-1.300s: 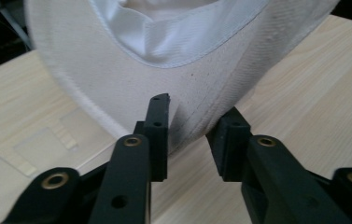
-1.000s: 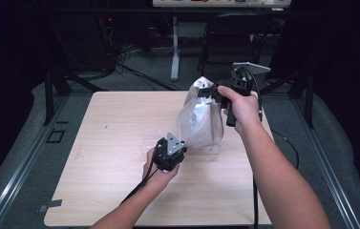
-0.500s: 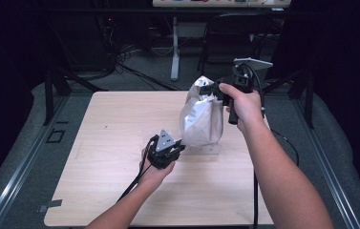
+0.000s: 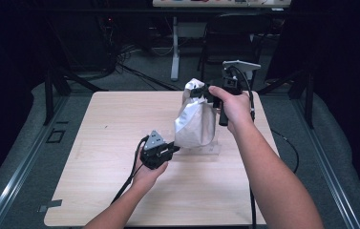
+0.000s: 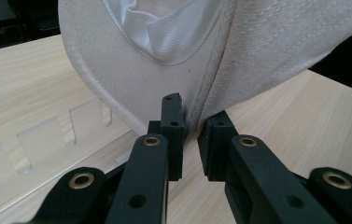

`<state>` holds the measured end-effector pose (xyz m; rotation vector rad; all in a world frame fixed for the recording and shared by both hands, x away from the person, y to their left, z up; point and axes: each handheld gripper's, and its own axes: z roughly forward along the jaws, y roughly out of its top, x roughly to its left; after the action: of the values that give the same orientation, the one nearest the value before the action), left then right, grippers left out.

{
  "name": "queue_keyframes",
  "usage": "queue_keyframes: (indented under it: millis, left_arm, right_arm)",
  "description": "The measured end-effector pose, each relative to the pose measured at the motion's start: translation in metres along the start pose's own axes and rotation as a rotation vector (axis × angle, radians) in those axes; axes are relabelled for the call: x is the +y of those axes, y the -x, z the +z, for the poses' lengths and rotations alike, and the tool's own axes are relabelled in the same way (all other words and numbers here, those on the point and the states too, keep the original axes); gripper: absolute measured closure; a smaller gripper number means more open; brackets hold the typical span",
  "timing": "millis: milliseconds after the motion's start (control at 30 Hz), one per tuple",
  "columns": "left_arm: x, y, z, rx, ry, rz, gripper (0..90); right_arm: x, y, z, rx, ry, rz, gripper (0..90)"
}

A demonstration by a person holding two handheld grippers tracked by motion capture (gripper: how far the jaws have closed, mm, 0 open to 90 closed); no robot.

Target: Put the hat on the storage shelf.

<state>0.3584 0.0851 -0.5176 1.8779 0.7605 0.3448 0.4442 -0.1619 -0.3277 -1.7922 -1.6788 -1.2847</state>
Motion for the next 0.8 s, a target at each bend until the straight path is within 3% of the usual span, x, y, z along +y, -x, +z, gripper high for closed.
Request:
queue_keyframes:
  millis: [200,267,400,567,800]
  left_arm:
    - [-0.006,0.001,0.000,0.026,-0.009,0.003,82.2]
    - [-0.006,0.003,0.001,0.045,-0.012,0.026,83.1]
    - [-0.008,0.005,0.001,0.059,-0.009,0.033,83.5]
    - [-0.011,0.005,0.000,0.069,-0.013,0.025,83.7]
    - [-0.018,0.000,-0.001,0.087,-0.028,0.002,85.0]
  right_arm:
    - [-0.003,-0.002,0.006,0.002,-0.034,-0.025,78.5]
    - [-0.003,-0.001,0.006,0.013,-0.021,-0.017,77.9]
    - [-0.002,0.002,0.002,0.002,-0.014,-0.023,75.4]
    - [-0.002,0.007,-0.004,0.022,0.004,-0.006,72.0]
    - [-0.001,0.012,-0.015,-0.005,0.037,-0.017,67.8]
